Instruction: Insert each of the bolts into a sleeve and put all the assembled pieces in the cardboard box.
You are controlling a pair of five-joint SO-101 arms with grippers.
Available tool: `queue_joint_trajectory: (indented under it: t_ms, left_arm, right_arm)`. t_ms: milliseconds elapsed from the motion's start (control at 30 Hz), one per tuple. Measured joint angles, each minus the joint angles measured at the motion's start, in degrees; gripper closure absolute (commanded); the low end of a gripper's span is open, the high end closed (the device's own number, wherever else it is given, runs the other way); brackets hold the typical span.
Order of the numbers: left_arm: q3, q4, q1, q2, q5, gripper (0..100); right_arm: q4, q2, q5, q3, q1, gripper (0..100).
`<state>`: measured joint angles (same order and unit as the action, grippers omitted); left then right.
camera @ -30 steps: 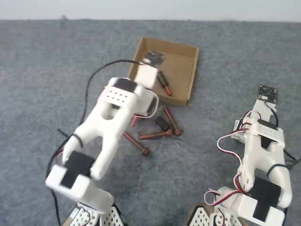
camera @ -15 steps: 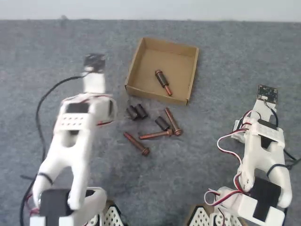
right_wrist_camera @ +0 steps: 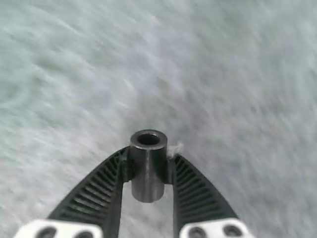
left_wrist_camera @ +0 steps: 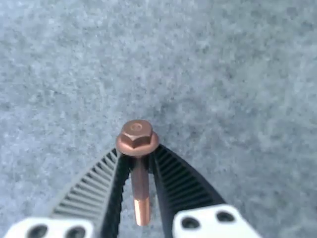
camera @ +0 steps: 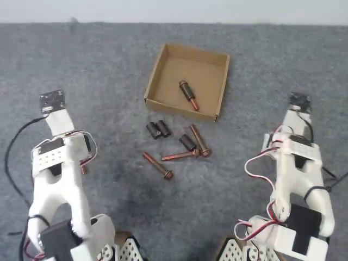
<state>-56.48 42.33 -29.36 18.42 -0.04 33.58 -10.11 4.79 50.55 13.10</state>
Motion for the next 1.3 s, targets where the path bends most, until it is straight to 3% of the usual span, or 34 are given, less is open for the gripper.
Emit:
queue_joint_trajectory:
  t_ms: [233,500,800,1033,1300]
  left_arm:
    - [0.0,0.0,0.35,-0.09,0.0,99]
    - [0.0,0.0,0.35,-0.09,0.0,99]
    - [0.0,0.0,0.44,-0.09,0.0,99]
    - [0.0,0.0,0.44,-0.09,0.0,99]
    - [0.0,0.0,2.29,-0.09,-0.26,99]
  right_arm:
    - [-15.47,0.0,0.0,0.0,-9.76,99.2]
    - [-42.9,0.0,0.0,0.09,-15.38,99.2]
    - [-63.47,4.31,0.0,-1.41,-20.04,99.2]
    - [-72.53,17.05,0.0,-13.1,-20.4,99.2]
    - [-73.67,33.05,0.0,-29.19,-20.48,99.2]
